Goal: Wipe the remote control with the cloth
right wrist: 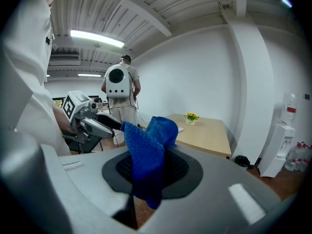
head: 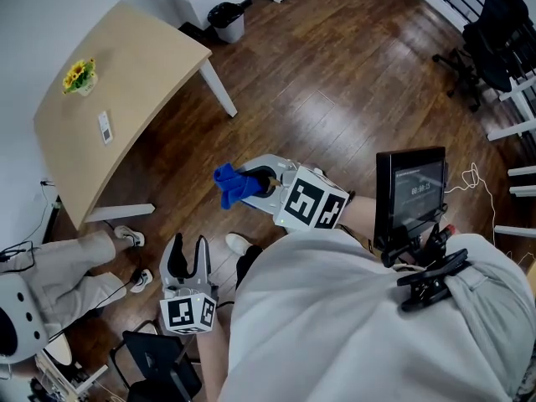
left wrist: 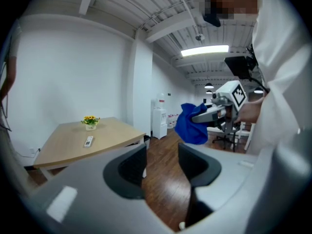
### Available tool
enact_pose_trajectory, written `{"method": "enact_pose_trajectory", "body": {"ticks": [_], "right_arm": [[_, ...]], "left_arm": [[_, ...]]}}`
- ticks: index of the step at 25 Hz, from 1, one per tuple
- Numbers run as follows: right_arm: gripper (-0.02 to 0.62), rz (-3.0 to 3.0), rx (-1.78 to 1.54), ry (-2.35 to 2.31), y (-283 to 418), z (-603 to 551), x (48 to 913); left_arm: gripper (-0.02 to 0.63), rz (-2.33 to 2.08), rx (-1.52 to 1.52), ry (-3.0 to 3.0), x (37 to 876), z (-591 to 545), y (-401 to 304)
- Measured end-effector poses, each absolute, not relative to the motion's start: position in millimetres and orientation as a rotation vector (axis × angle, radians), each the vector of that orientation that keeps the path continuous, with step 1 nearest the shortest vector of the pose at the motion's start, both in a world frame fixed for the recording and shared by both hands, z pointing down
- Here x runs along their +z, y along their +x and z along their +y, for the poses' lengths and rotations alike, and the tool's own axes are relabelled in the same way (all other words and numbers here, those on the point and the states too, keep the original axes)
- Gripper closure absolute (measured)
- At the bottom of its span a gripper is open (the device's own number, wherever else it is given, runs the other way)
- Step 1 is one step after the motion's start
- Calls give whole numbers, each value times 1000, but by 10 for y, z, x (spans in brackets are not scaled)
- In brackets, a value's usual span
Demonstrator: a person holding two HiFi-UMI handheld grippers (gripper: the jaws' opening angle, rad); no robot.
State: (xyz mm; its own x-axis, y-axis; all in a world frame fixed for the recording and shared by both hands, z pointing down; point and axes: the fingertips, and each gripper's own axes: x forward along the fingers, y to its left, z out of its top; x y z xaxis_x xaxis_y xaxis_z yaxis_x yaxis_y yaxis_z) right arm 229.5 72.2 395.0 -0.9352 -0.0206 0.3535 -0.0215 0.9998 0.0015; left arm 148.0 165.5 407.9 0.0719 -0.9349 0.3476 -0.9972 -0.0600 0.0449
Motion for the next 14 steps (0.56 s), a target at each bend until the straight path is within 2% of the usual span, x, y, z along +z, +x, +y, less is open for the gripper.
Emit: {"method": "enact_pose_trajectory", "body": {"ticks": [14], "right_arm": [[517,-2764,-9,52,2377,688,4039]], "left_arm": [[380,-1926,373,2085,4181,1645,1541]]}}
